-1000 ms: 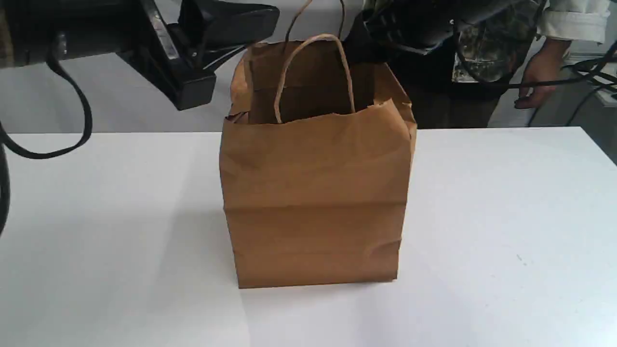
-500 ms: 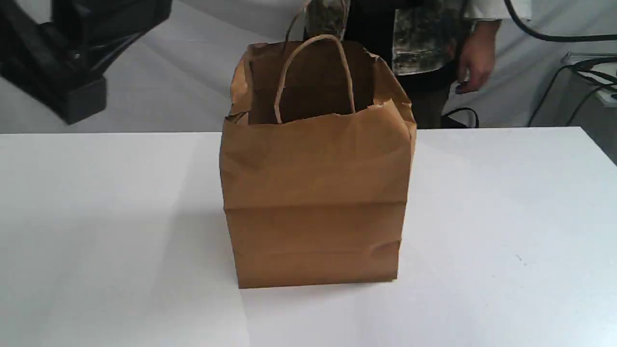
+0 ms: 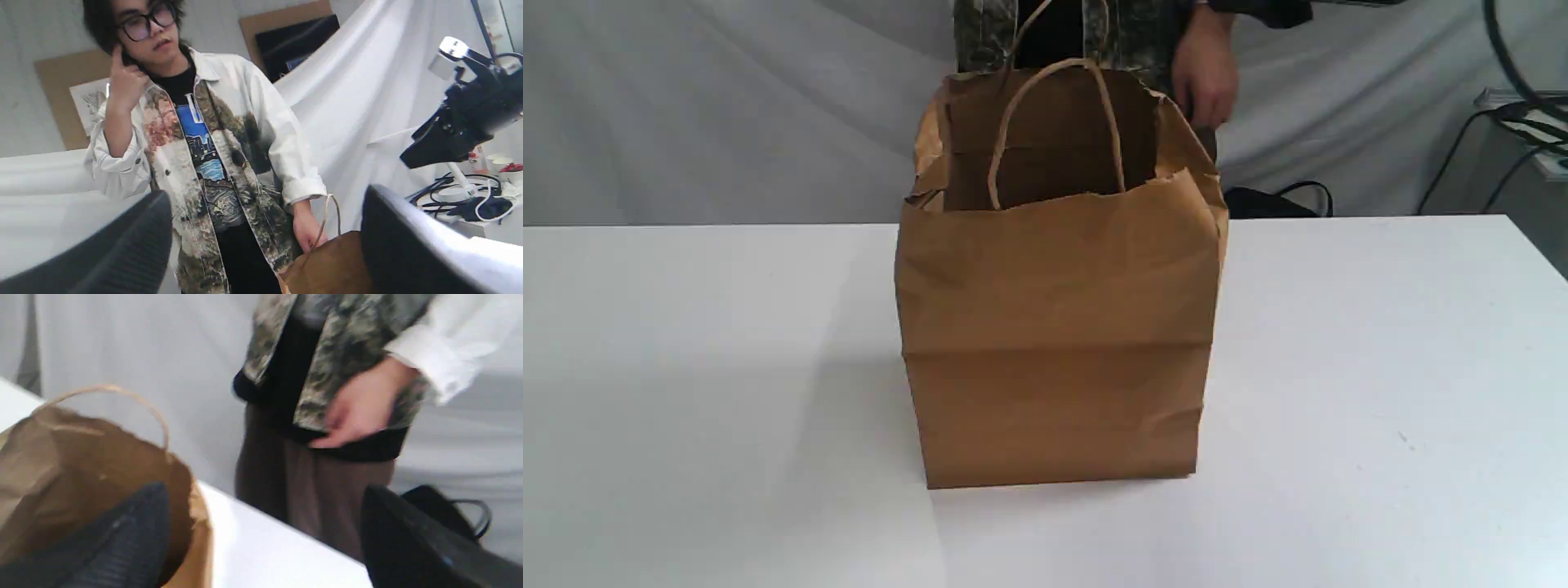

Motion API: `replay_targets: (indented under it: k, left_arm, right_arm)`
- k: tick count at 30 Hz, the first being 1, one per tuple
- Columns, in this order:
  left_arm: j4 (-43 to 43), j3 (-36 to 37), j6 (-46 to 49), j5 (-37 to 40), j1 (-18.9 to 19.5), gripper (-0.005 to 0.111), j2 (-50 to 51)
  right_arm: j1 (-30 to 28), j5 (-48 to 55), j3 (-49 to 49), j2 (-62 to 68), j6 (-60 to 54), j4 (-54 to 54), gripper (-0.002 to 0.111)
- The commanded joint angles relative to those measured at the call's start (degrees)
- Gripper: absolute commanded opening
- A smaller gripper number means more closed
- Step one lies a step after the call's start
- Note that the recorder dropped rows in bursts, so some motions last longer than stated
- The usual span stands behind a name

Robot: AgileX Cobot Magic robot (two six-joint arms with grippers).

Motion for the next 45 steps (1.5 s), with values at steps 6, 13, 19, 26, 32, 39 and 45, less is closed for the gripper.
replay_targets:
  k: [6,13,19,26,32,39,45]
  left_arm:
    - [-5.5,5.5,-0.8,0.6,-0.2,0.064,-7.0]
    - [-7.9,9.3,-0.8,0.2,-0.2,0.064,-9.2]
    - [-7.9,12.1,-0.5,-4.8,-0.2,0.064,-15.2]
    - [-7.9,17.8,-0.2,-6.5,-0.2,0.064,-25.1]
    - [-7.9,23.0,1.4,-6.8,-0.2,0.064,-26.2]
    - [-7.9,25.4,4.5,-6.9,-0.2,0.064,-26.2]
    - [-8.2,27.3,2.9,-6.6,-0.2,0.064,-26.2]
  right_arm:
    - [0.0,-32.6,23.6,-13.4,-0.2,-3.7,0.06]
    - [0.0,-43.9,37.5,-21.4,6.3,-4.2,0.06]
    - [0.0,-57.1,50.0,-26.6,12.5,-11.3,0.055]
    - [0.0,-73.2,62.3,-30.3,18.6,-17.4,0.054]
    - [0.0,-80.4,66.2,-30.9,20.3,-19.1,0.054]
    - [0.0,-85.3,70.6,-30.9,20.0,-19.6,0.054]
    - [0.0,-85.3,75.6,-31.2,19.5,-13.0,0.054]
